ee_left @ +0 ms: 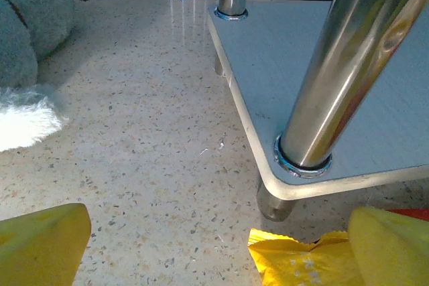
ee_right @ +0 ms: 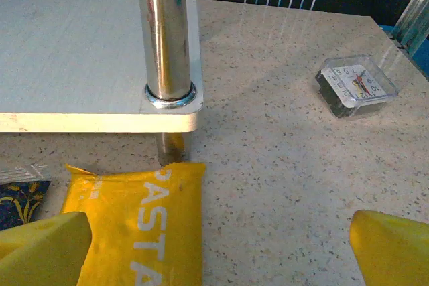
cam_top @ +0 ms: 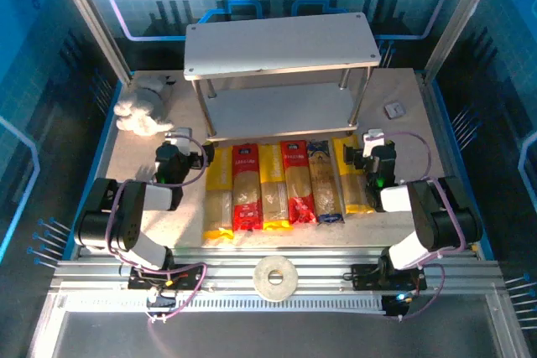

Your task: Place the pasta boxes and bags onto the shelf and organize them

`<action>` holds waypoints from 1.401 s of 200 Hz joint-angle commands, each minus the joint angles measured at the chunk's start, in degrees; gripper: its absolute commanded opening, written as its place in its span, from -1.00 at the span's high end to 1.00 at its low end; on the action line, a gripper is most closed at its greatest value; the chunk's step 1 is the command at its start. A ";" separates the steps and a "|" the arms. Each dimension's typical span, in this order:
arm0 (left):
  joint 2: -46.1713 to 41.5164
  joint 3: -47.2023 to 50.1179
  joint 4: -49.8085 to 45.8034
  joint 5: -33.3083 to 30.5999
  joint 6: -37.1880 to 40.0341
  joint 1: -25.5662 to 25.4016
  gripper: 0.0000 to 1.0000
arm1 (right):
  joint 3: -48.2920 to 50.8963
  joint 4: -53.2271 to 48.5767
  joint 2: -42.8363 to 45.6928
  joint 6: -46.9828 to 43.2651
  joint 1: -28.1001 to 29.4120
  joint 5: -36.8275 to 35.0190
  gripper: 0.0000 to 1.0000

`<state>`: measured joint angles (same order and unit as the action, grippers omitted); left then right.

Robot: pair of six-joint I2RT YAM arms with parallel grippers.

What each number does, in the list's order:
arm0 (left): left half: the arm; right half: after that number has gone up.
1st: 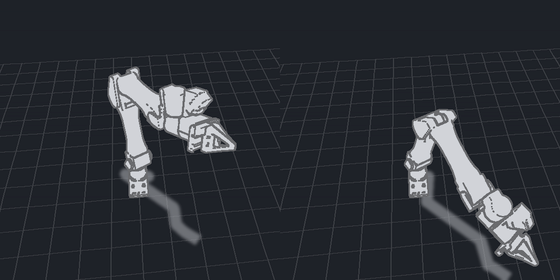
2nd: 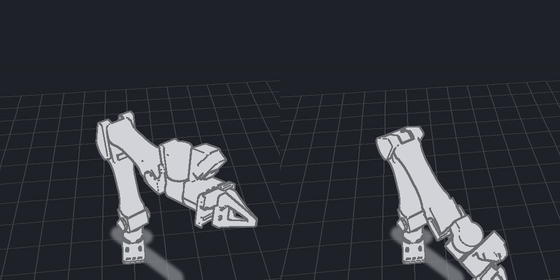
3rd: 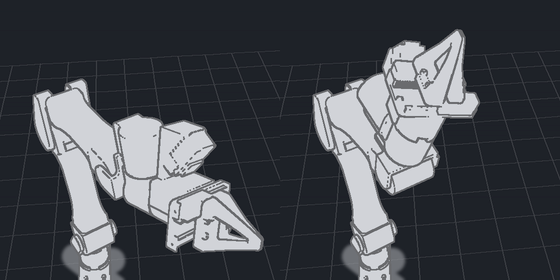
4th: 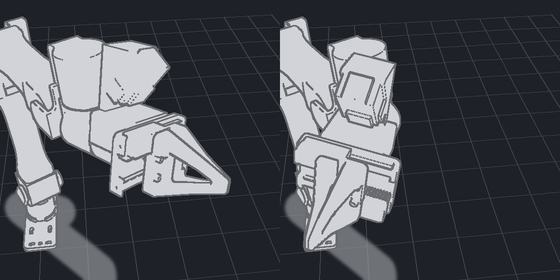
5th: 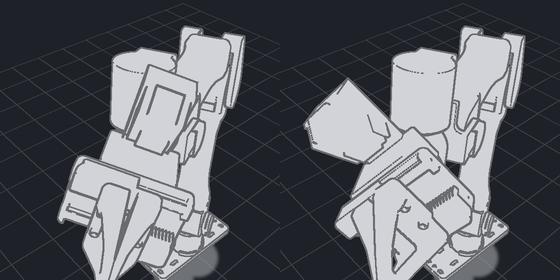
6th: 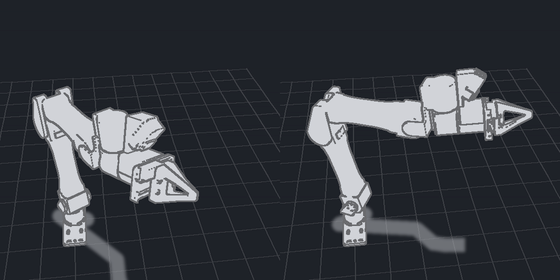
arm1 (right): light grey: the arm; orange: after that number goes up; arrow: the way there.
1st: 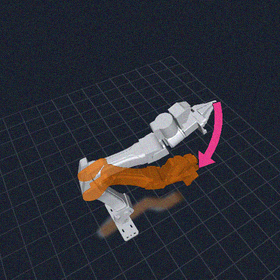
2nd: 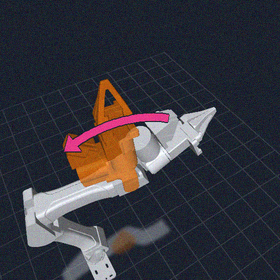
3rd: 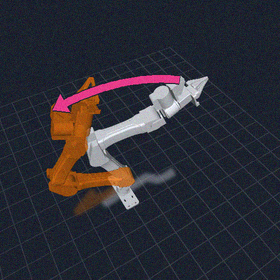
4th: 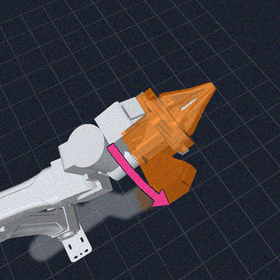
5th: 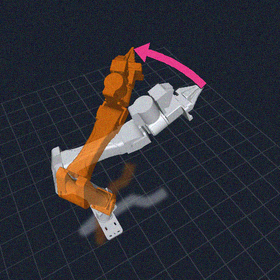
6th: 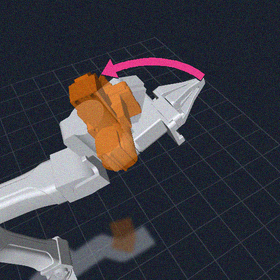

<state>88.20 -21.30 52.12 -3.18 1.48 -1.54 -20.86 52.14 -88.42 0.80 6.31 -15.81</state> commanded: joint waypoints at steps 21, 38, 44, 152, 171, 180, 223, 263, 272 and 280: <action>0.48 -0.95 -0.30 -0.38 -0.42 0.66 -0.99 | -1.03 1.12 0.00 -0.24 -0.77 2.08 -0.99; 0.48 -1.02 -0.30 -0.42 -0.41 0.66 -0.99 | -1.02 1.12 0.00 -0.27 -0.77 2.06 -0.99; 0.48 -1.02 -0.28 -0.38 -0.42 0.66 -0.99 | -1.07 1.12 0.01 -0.27 -0.77 2.10 -0.99; 0.48 -1.11 -0.57 0.07 -0.53 0.82 -0.98 | -1.04 0.60 0.14 0.30 -2.01 5.08 -0.99; 0.39 -1.12 -0.61 0.56 -0.86 1.10 -0.87 | -1.08 0.65 0.26 0.34 -2.28 5.95 -0.91; 0.14 -1.60 -1.27 0.68 -0.70 1.10 -0.77 | -2.25 -2.54 1.41 0.72 -2.65 6.24 -0.84; -16.06 -11.22 -32.70 -5.25 -2.27 -3.48 -0.57 | -12.26 -28.74 11.57 3.41 -2.35 3.60 -0.80; -26.90 -12.19 -47.92 -13.12 -14.96 -12.27 -0.57 | -24.10 -59.48 12.52 10.95 0.25 2.72 -0.84; -28.21 -12.06 -49.98 -12.13 -17.61 -12.54 -0.68 | -25.68 -65.64 12.15 13.75 1.23 2.21 -0.88; -29.21 -12.16 -51.35 -11.09 -19.03 -12.52 -0.87 | -26.30 -70.20 12.00 16.88 2.05 1.58 -0.93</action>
<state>60.97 -33.63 13.89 -12.45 -8.23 -13.65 -44.66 6.48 -75.59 8.60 5.76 -12.03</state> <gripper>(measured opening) 0.833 0.942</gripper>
